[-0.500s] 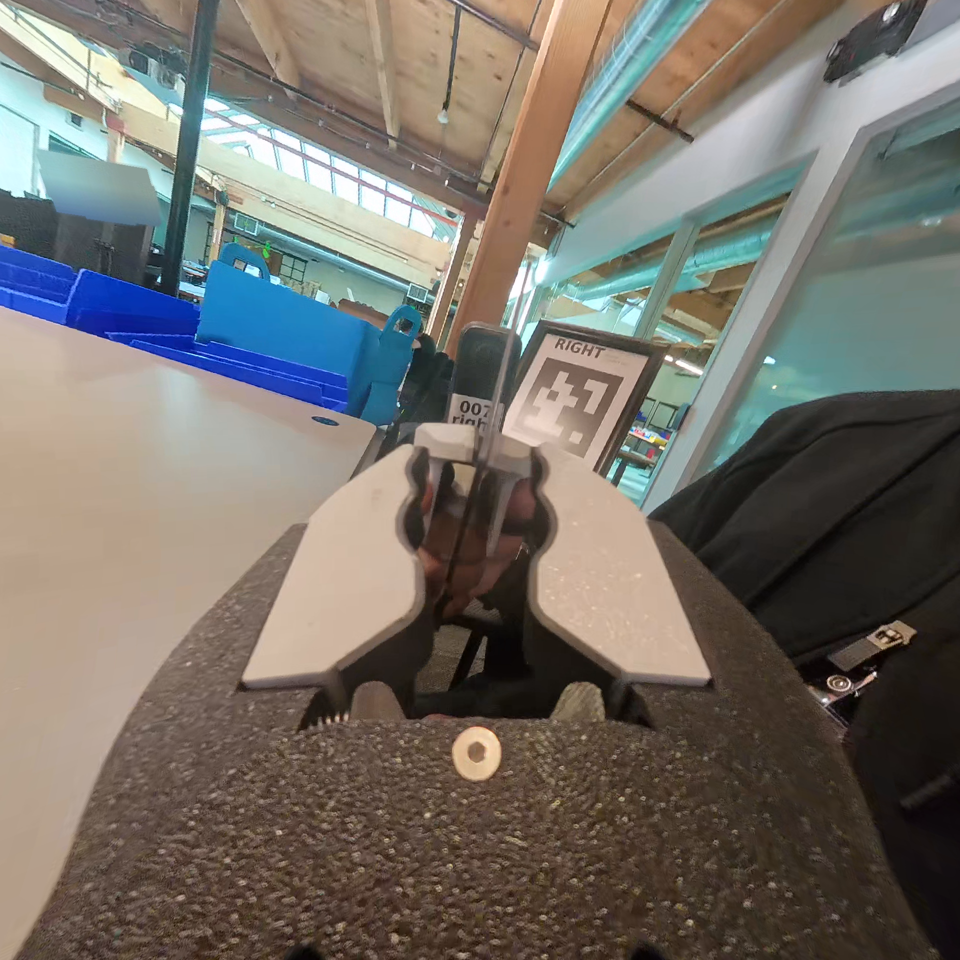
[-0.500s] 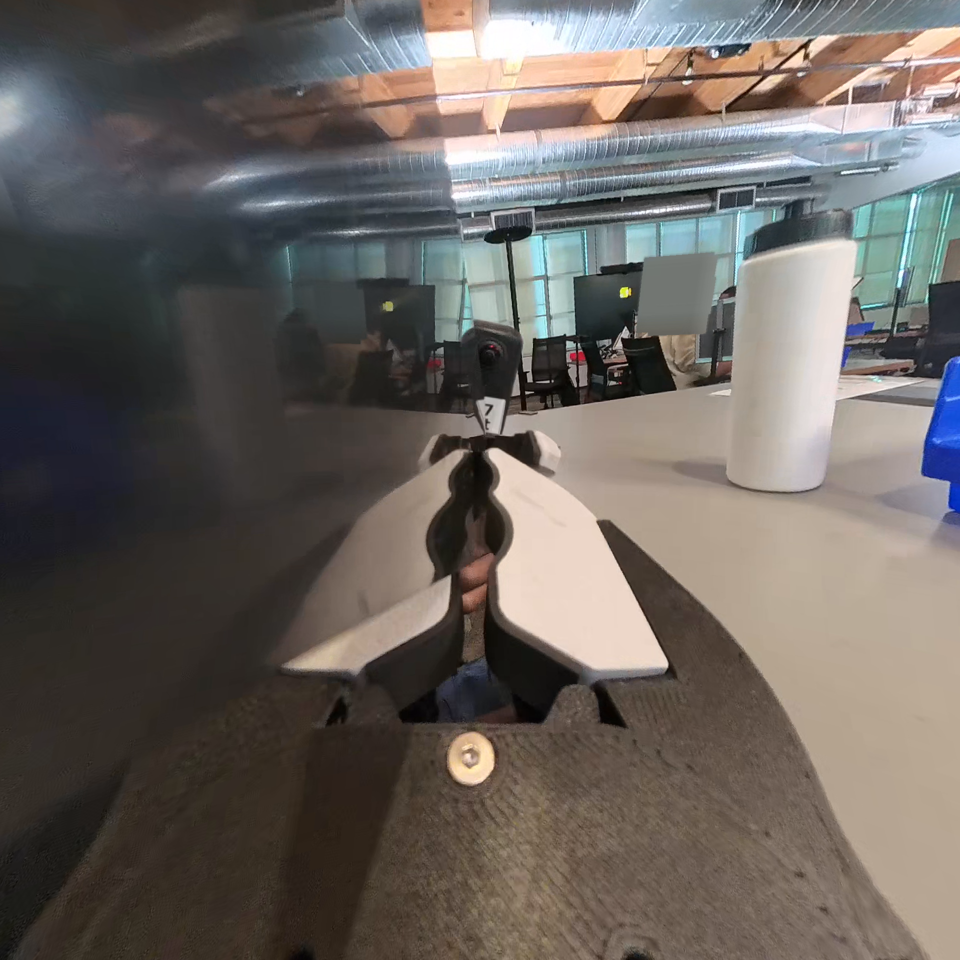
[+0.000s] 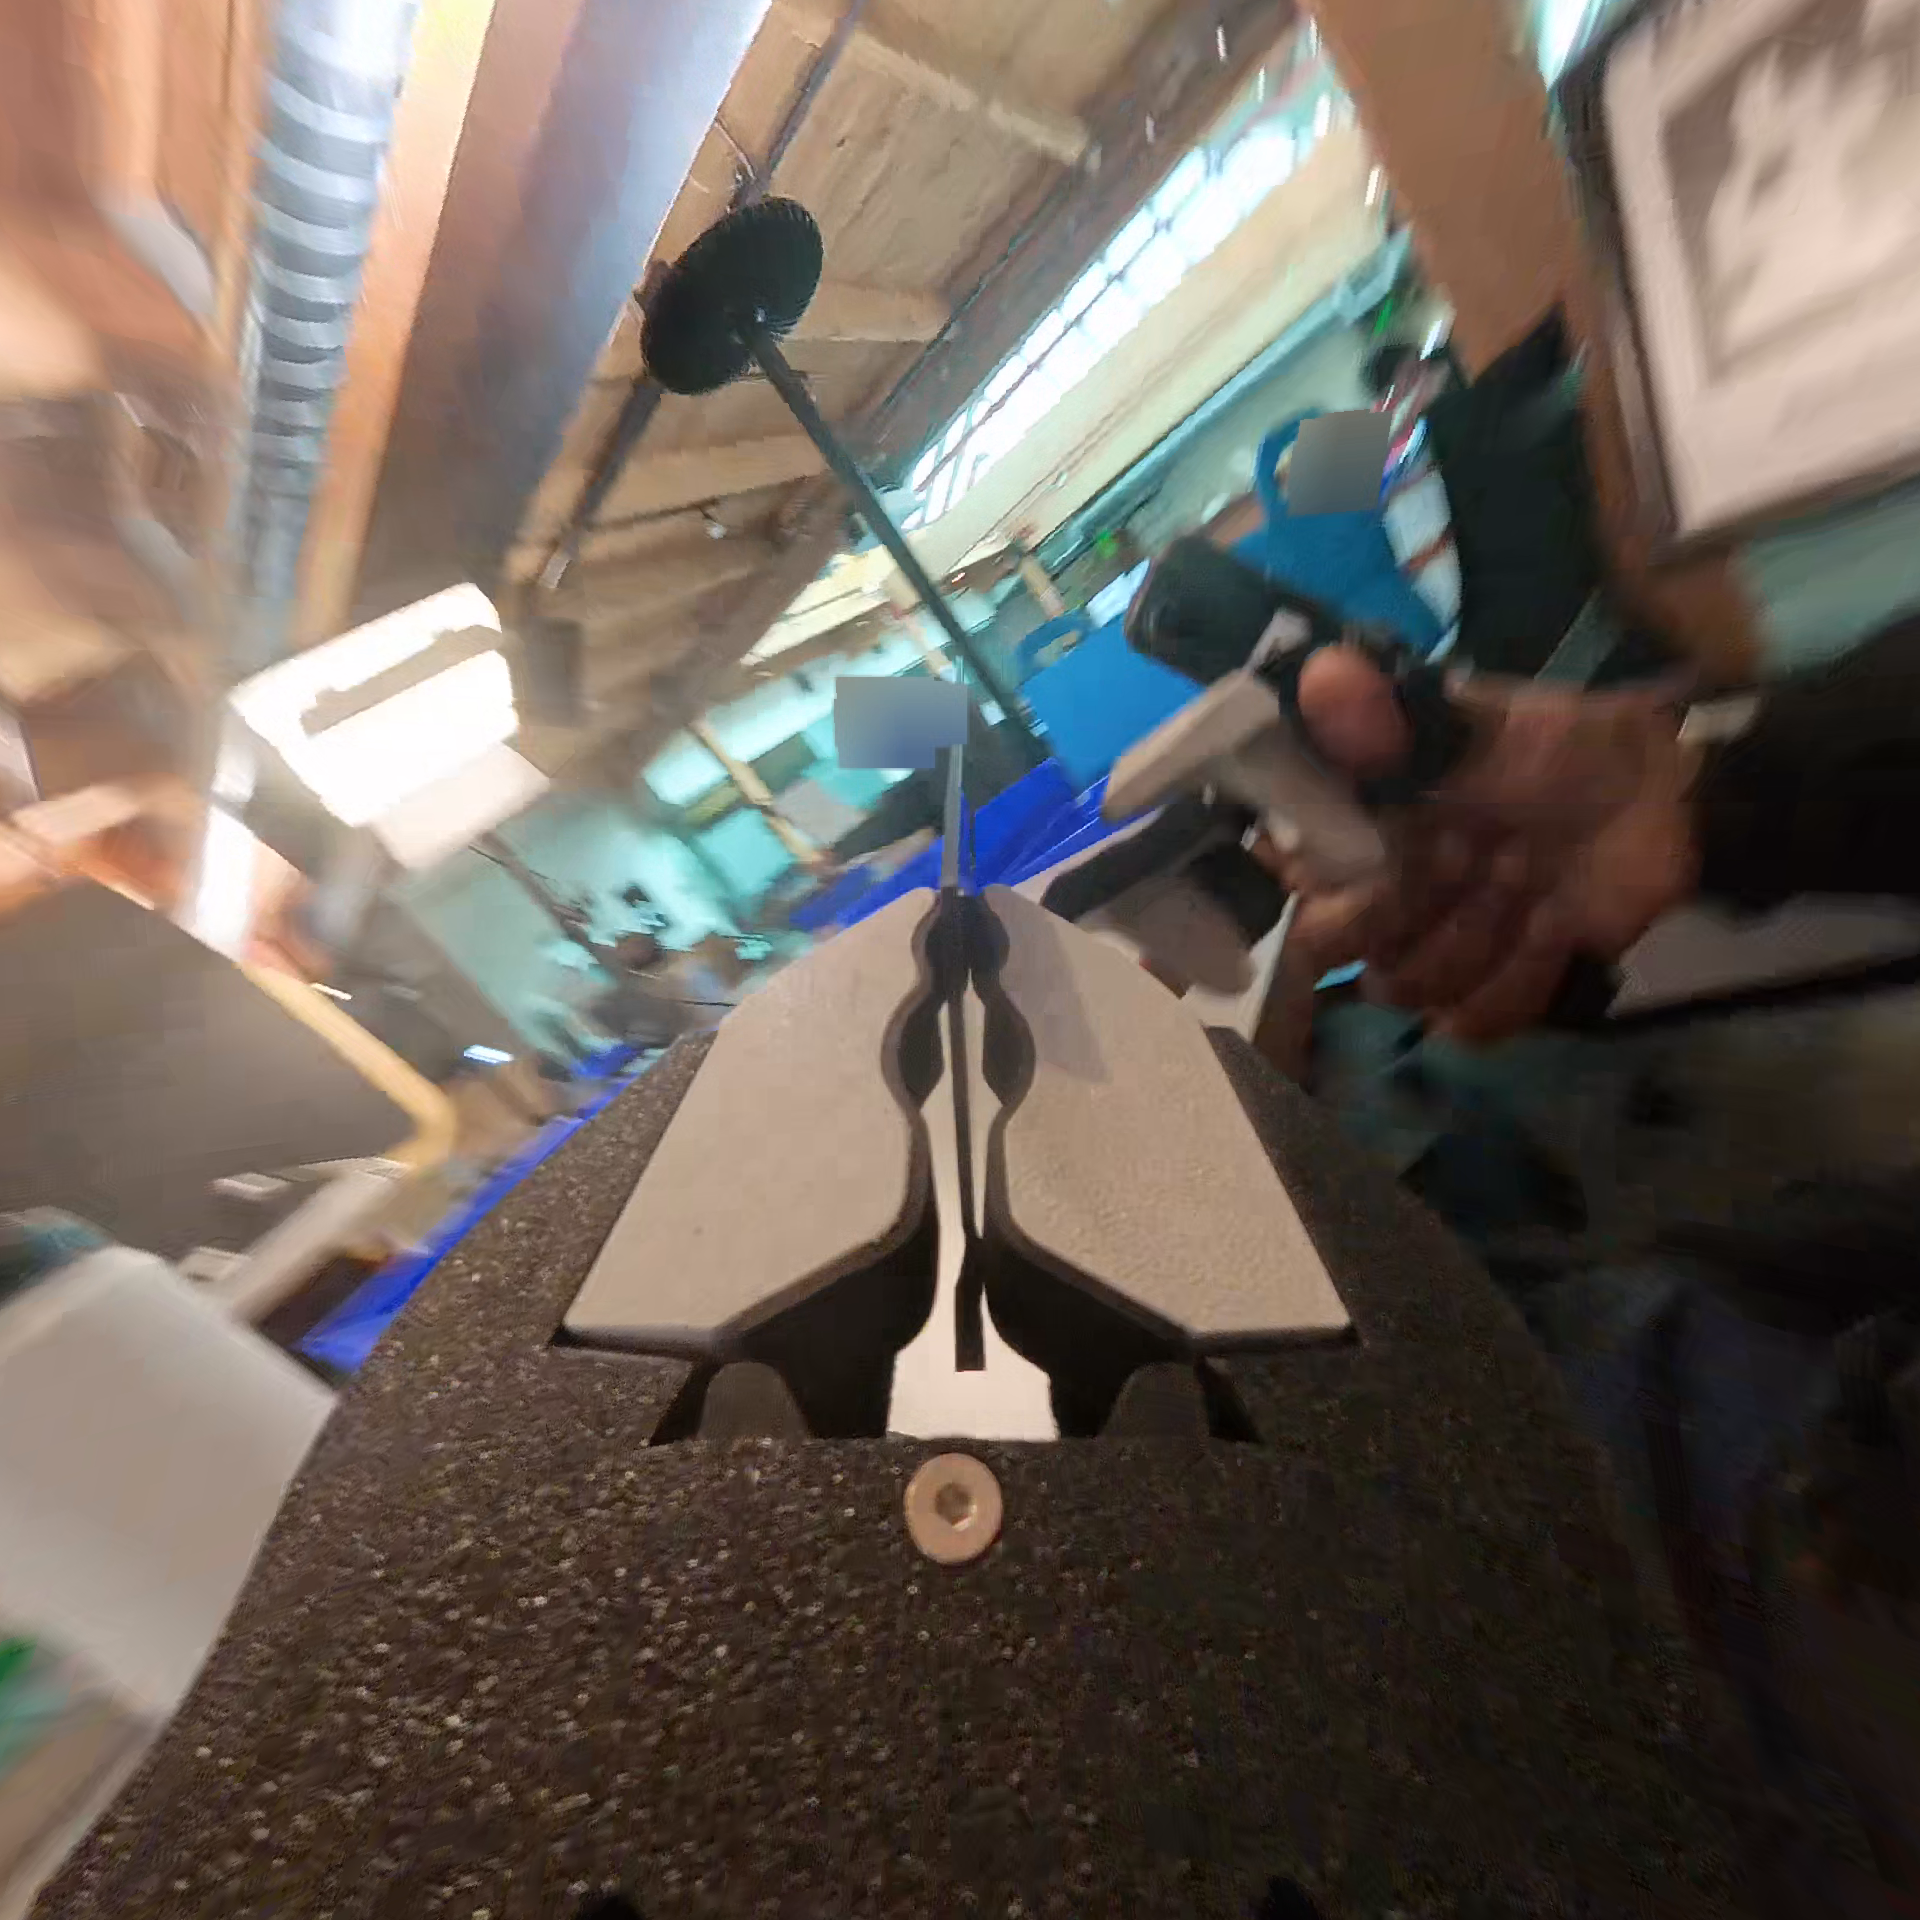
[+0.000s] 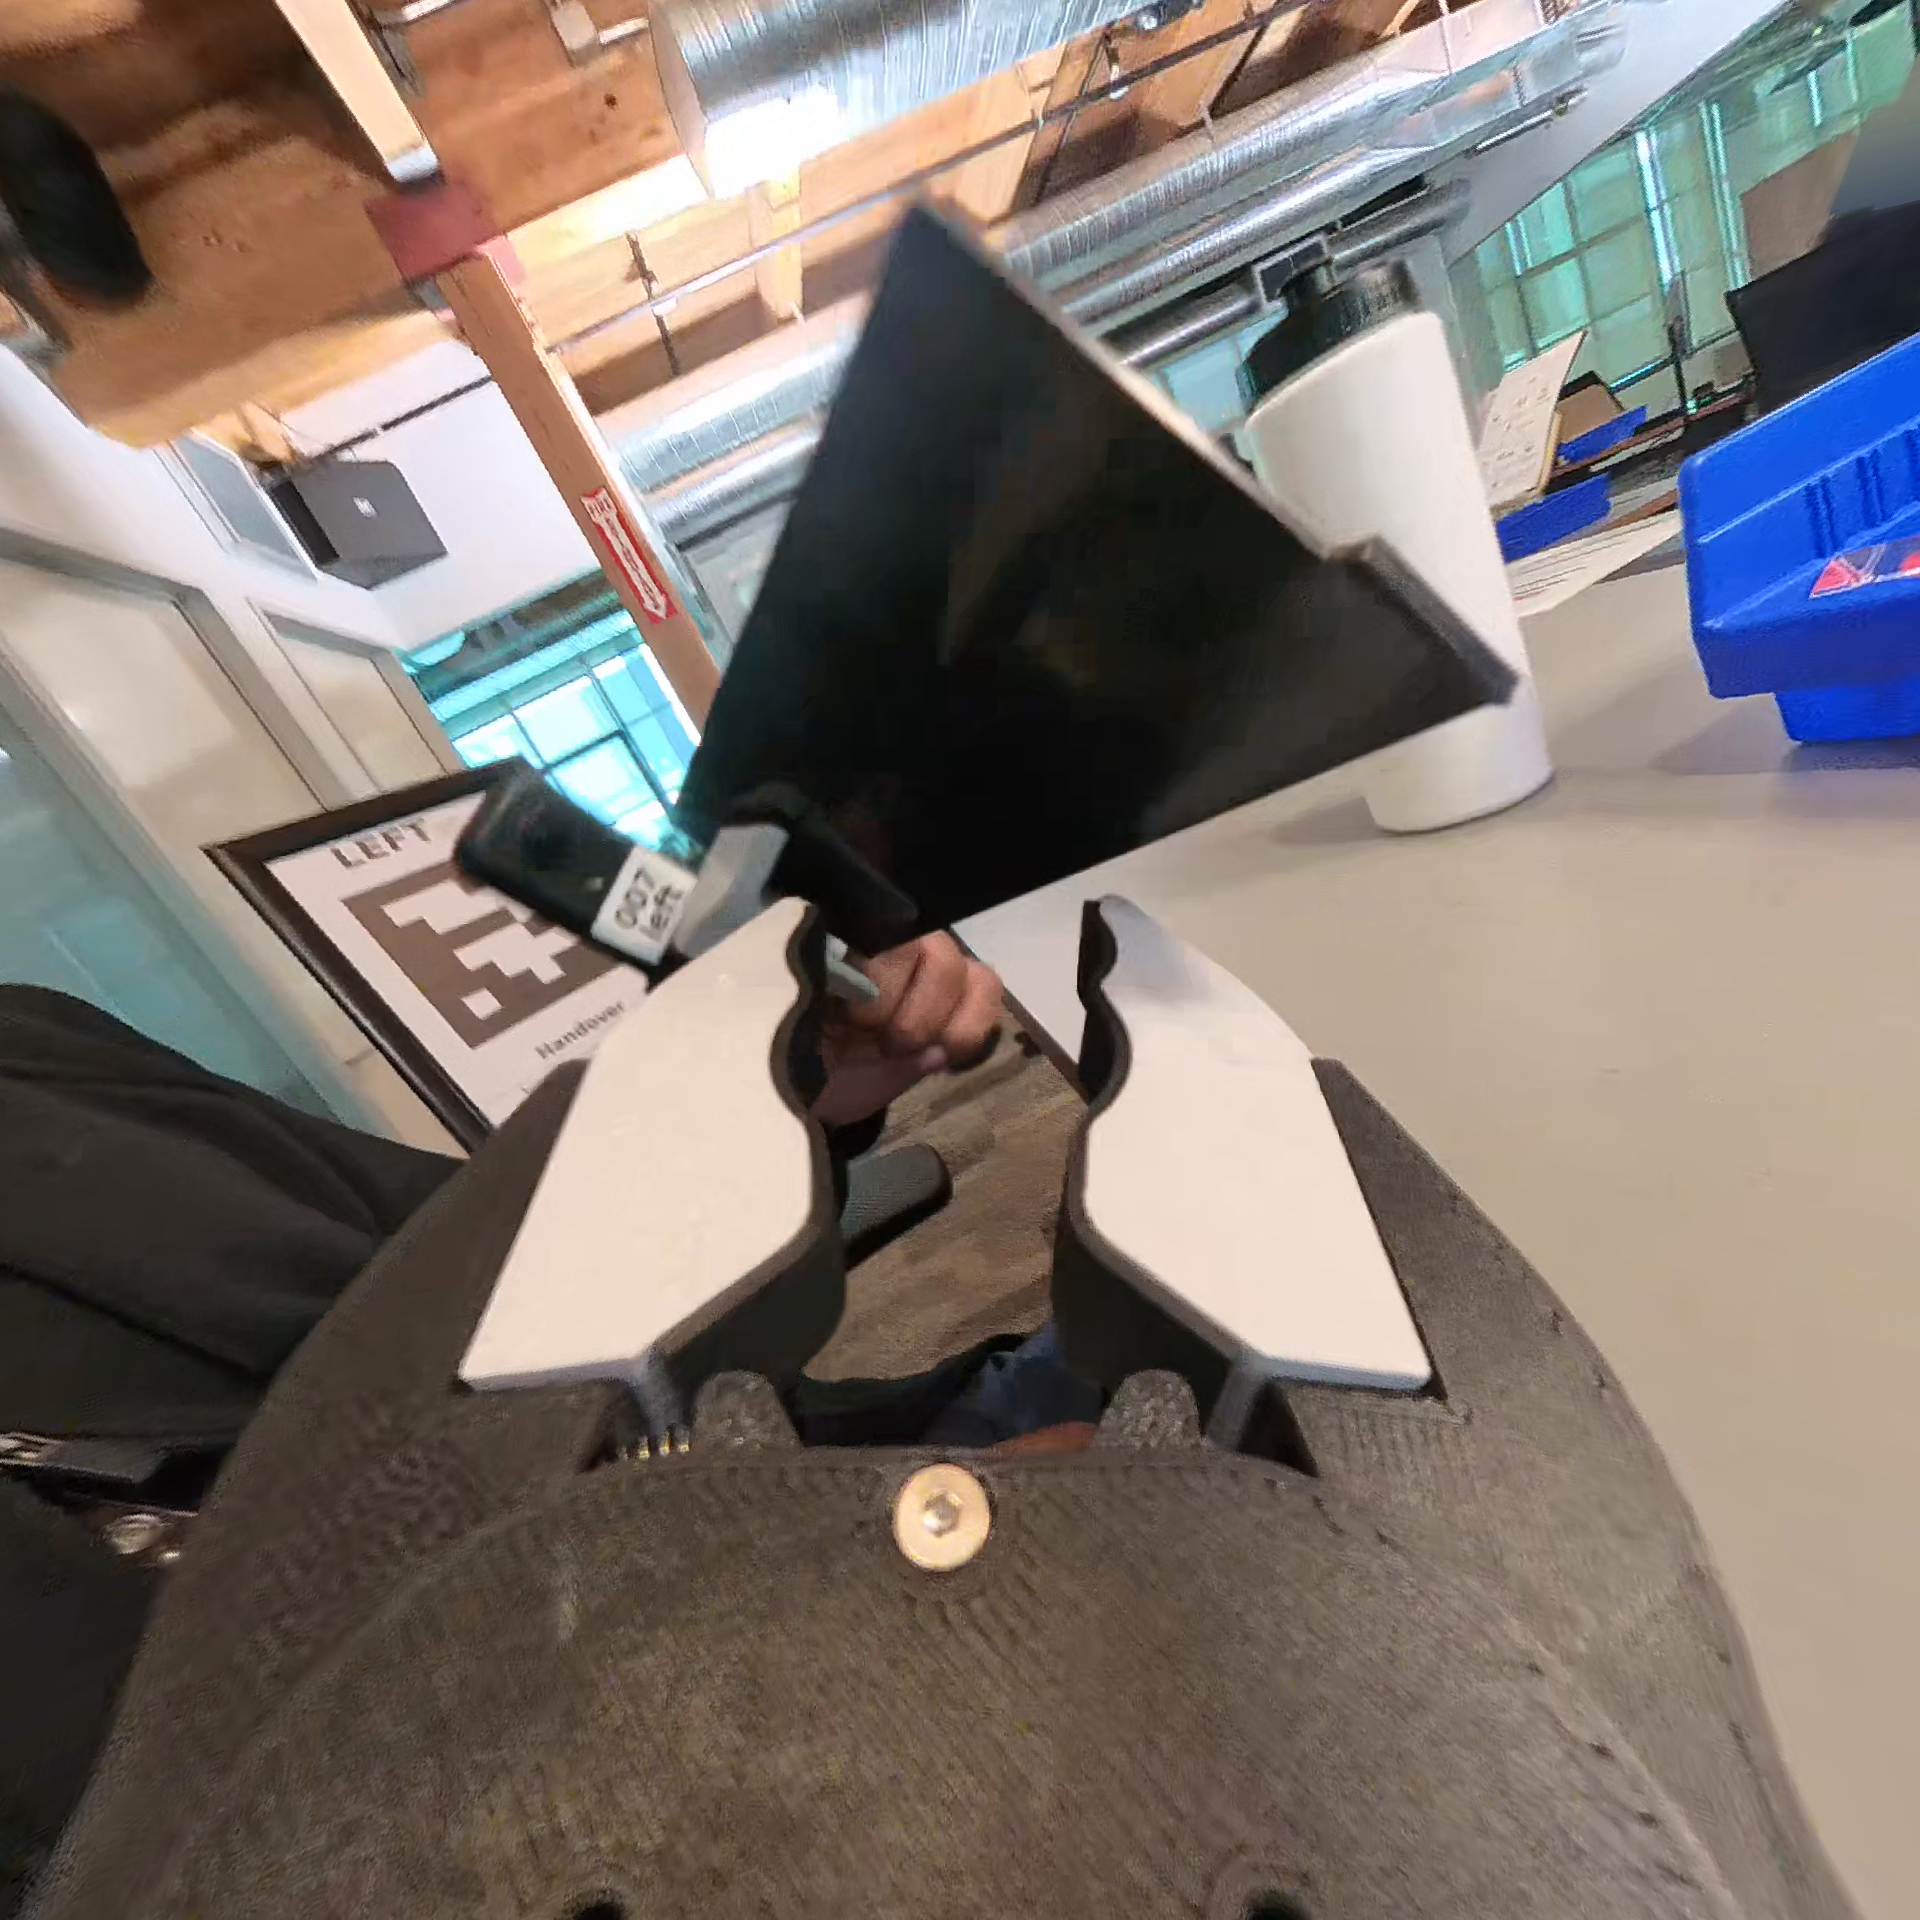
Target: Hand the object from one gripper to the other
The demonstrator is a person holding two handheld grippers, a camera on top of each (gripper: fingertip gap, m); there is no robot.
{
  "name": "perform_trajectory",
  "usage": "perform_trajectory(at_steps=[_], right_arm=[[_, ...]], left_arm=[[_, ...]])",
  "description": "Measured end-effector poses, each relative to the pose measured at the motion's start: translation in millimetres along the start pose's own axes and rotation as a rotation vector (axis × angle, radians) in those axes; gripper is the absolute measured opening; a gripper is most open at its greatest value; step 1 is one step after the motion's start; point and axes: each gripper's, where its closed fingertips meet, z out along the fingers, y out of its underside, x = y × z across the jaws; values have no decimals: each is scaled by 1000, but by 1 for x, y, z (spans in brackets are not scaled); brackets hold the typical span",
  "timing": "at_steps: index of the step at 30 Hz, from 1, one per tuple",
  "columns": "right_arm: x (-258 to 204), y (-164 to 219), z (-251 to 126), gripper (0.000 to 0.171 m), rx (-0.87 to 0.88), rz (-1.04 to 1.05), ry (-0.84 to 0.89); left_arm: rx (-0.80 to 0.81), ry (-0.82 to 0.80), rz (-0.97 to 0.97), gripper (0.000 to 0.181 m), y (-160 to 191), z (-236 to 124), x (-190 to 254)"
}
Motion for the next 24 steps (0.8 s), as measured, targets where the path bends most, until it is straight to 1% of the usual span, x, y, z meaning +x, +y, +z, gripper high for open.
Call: perform_trajectory(at_steps=[3, 5, 8, 11, 13, 14, 15, 16, 17, 18, 20, 21, 23, 24], right_arm=[[-4, -15, -10, 52, 29, 89, -55], [-2, -21, -17, 56, 39, 152, -78], [8, -19, -20, 62, 24, 220, -50], [13, -8, -12, 66, -9, 268, -24], [13, -1, -6, 67, -18, 290, -13], [13, 0, -4, 64, -18, 296, -4], [15, 0, -4, 51, -6, 295, 7], [16, -2, -5, 33, 15, 294, 19], [18, -3, -6, 21, 27, 289, 35], [20, -3, -8, 13, 29, 277, 46], [21, -7, -11, 7, 40, 242, 52], [20, -11, -13, 5, 51, 218, 50], [16, -21, -17, 2, 74, 166, 30], [15, -25, -20, 1, 79, 135, 30]], left_arm=[[-55, -12, 364, 2, 1, -6, 9], [-98, -39, 537, 2, 3, -7, 10], [-159, -75, 739, 2, 10, -5, 11], [-183, -51, 850, 2, 18, 1, 22], [-180, -23, 886, 2, 21, 6, 33], [-171, -9, 890, 2, 22, 8, 38], [-166, 10, 875, 2, 23, 10, 42], [-168, 22, 847, 2, 26, 11, 45], [-165, 30, 808, 5, 28, 12, 46], [-177, 56, 753, 13, 33, 11, 47], [-215, 103, 615, 38, 43, 7, 44], [-236, 124, 565, 45, 49, 3, 42], [-281, 147, 535, 52, 56, -4, 36], [-277, 151, 503, 53, 55, -8, 34]])
